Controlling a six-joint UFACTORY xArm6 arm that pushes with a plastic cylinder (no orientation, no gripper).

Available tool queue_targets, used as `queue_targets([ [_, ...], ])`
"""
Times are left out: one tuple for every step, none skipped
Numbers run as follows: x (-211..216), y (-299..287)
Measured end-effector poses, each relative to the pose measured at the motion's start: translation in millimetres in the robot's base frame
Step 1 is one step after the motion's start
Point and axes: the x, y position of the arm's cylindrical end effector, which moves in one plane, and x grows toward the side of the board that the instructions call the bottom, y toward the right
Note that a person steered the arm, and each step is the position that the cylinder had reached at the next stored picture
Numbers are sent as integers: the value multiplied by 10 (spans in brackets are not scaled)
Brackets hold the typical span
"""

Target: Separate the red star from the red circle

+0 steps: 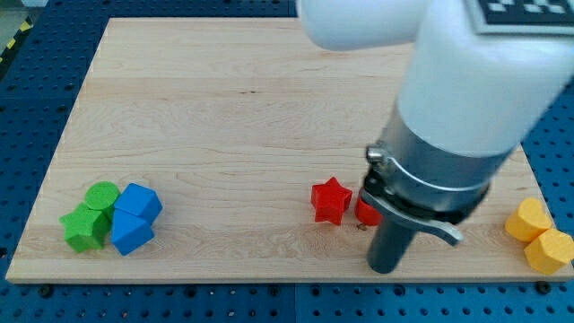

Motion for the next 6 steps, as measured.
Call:
queue_targets([
  [-266,-102],
  [-487,-102],
  [-498,-102],
  [-525,-379],
  [-706,-515],
  [-877,-438],
])
